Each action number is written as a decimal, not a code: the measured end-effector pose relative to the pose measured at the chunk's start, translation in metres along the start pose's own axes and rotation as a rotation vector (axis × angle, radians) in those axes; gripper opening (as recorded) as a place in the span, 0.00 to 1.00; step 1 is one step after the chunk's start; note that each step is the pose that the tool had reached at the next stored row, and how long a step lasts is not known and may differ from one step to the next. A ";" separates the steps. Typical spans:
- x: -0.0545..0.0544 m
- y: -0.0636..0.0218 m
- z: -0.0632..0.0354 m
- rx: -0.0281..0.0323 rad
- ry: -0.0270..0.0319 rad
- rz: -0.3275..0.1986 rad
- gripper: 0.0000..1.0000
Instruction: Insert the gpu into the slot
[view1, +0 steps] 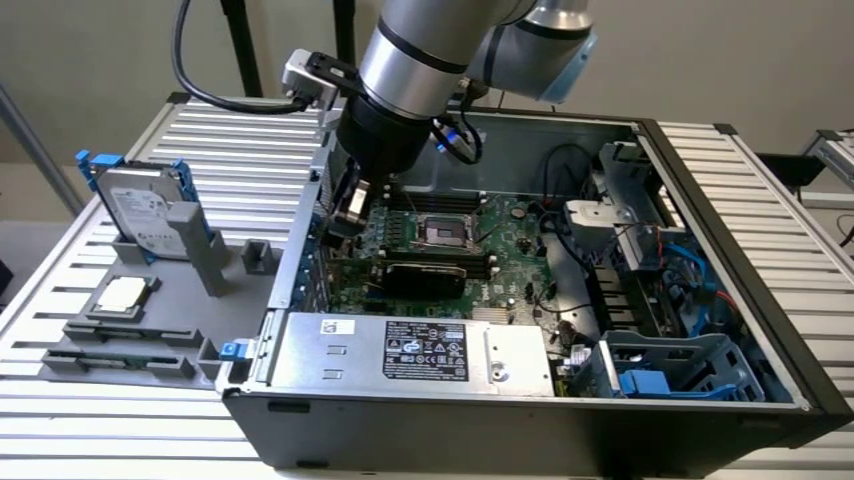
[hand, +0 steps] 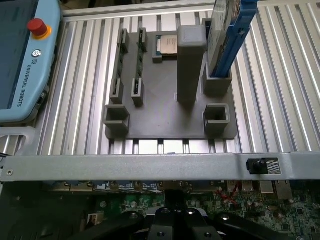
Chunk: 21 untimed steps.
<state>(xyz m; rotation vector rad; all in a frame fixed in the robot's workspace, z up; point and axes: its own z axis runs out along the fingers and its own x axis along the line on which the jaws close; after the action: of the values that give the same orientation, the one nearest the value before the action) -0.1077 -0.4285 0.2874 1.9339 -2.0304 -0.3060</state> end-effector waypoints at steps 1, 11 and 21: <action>0.000 -0.0001 0.0001 0.0011 -0.0004 0.000 0.11; 0.000 0.0003 -0.0053 0.0087 -0.0011 0.002 0.11; 0.000 -0.0039 -0.0072 0.1280 -0.0087 0.010 0.11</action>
<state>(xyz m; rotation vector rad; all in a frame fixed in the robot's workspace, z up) -0.1014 -0.4285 0.2927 1.9994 -2.1116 -0.1865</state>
